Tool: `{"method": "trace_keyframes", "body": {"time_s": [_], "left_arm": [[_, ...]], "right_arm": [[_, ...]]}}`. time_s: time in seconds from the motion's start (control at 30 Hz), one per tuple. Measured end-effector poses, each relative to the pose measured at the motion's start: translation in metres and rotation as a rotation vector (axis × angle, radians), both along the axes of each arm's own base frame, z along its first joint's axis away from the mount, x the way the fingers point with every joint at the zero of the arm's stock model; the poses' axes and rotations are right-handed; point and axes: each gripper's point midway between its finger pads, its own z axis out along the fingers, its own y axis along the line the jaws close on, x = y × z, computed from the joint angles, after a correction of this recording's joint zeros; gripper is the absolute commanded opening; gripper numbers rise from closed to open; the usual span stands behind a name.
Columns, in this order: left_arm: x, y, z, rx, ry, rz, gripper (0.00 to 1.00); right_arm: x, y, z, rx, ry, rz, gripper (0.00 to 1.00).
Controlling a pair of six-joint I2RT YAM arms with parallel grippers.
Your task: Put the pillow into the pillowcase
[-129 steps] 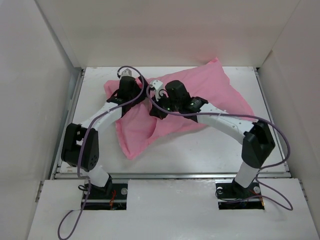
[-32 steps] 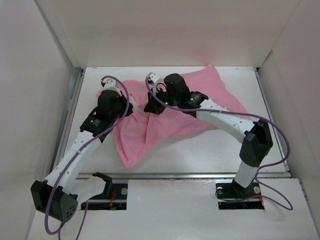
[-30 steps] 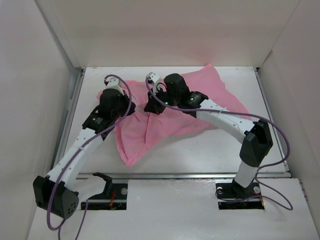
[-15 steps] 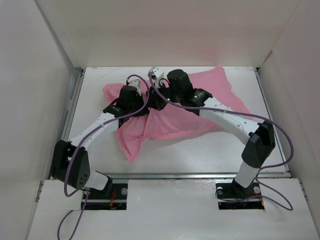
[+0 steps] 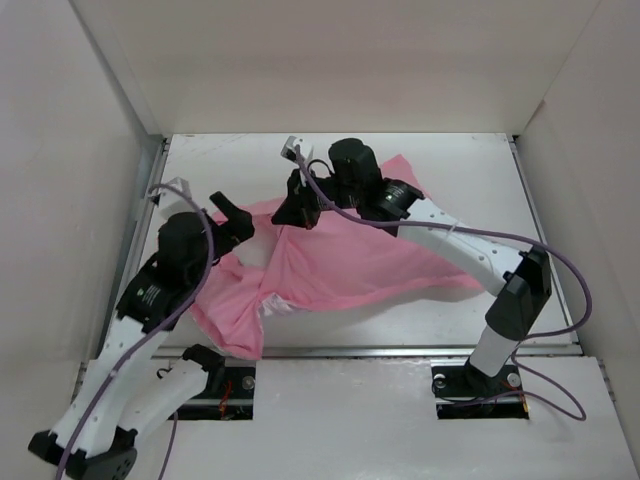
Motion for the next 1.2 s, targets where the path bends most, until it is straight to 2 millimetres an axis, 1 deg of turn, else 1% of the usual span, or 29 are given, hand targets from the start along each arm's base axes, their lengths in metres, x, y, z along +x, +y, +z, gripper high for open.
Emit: {"method": "trace_keyframes", "body": {"time_s": [0.1,0.17,0.2,0.27,0.3,0.37,0.4,0.43,0.47,0.5,0.53,0.57,0.6,0.63,0.7,0.73,0.77,0.83,0.87,0.9,0.93,0.97,1.0,1.07,1.1,1.13,1.17,1.2], "left_arm": [[-0.015,0.013,0.023,-0.054,-0.079,0.041,1.00],[-0.018,0.018,0.028,-0.069,-0.090,0.069,1.00],[-0.018,0.019,0.026,-0.070,-0.085,0.078,1.00],[-0.018,0.021,0.019,-0.056,-0.055,0.095,1.00],[-0.018,0.023,0.016,-0.050,-0.043,0.107,1.00],[-0.018,0.027,0.011,-0.039,-0.026,0.132,1.00],[-0.017,0.029,0.008,-0.034,-0.017,0.146,1.00],[-0.016,0.031,0.006,-0.030,-0.010,0.165,1.00],[-0.015,0.032,0.004,-0.025,-0.003,0.176,1.00],[-0.014,0.034,0.003,-0.020,0.003,0.192,1.00],[-0.017,0.039,-0.003,0.009,0.026,0.204,1.00],[-0.020,0.042,-0.009,0.021,0.050,0.215,1.00],[-0.022,0.043,-0.011,0.023,0.059,0.222,1.00],[-0.023,0.042,-0.012,0.021,0.063,0.218,1.00],[-0.023,0.041,-0.014,0.019,0.075,0.220,1.00],[-0.023,0.040,-0.015,0.017,0.078,0.220,1.00],[-0.022,0.040,-0.016,0.016,0.079,0.230,1.00],[-0.013,0.043,-0.017,0.016,0.075,0.266,1.00],[-0.008,0.040,-0.020,0.016,0.079,0.266,1.00],[-0.003,0.037,-0.025,0.018,0.086,0.262,1.00],[0.002,0.034,-0.030,0.019,0.096,0.257,1.00],[0.007,0.030,-0.037,0.025,0.112,0.249,1.00],[0.011,0.026,-0.046,0.034,0.135,0.235,1.00],[0.017,0.017,-0.065,0.049,0.188,0.199,1.00],[0.019,0.013,-0.073,0.054,0.209,0.175,0.94],[0.021,0.008,-0.080,0.053,0.226,0.153,0.85],[0.021,0.004,-0.087,0.056,0.243,0.131,0.71],[0.021,0.001,-0.094,0.062,0.261,0.114,0.56]], "right_arm": [[0.014,-0.002,-0.025,-0.046,0.044,-0.020,0.00],[0.018,-0.001,-0.036,-0.064,0.060,-0.018,0.00],[0.018,0.003,-0.047,-0.081,0.071,0.002,0.00],[0.008,0.012,-0.062,-0.106,0.077,0.058,0.01],[0.000,0.018,-0.069,-0.120,0.079,0.096,0.05],[-0.021,0.033,-0.081,-0.142,0.076,0.188,0.05],[-0.037,0.040,-0.088,-0.154,0.075,0.246,0.05],[-0.054,0.046,-0.095,-0.165,0.076,0.304,0.10],[-0.071,0.050,-0.103,-0.181,0.083,0.358,0.12],[-0.084,0.051,-0.108,-0.190,0.085,0.401,0.15],[-0.096,0.052,-0.114,-0.200,0.102,0.431,0.22],[-0.103,0.050,-0.115,-0.197,0.112,0.462,0.28],[-0.106,0.048,-0.116,-0.195,0.112,0.485,0.33],[-0.108,0.045,-0.117,-0.196,0.110,0.502,0.45],[-0.106,0.037,-0.120,-0.210,0.098,0.514,0.59],[-0.105,0.031,-0.120,-0.223,0.091,0.509,0.63],[-0.102,0.026,-0.120,-0.231,0.057,0.505,0.70],[-0.107,0.012,-0.110,-0.243,-0.013,0.491,0.81],[-0.108,0.006,-0.100,-0.244,-0.061,0.463,0.86],[-0.107,0.001,-0.086,-0.236,-0.119,0.423,0.93],[-0.107,-0.007,-0.064,-0.216,-0.187,0.362,0.97],[-0.103,-0.012,-0.053,-0.208,-0.217,0.312,1.00],[-0.097,-0.019,-0.035,-0.181,-0.261,0.241,1.00],[-0.074,-0.036,-0.001,-0.128,-0.303,0.079,1.00],[-0.056,-0.046,0.013,-0.099,-0.300,0.000,1.00],[-0.035,-0.058,0.024,-0.074,-0.287,-0.081,1.00],[-0.008,-0.072,0.028,-0.062,-0.264,-0.171,1.00],[0.019,-0.087,0.026,-0.066,-0.230,-0.261,1.00]]}}
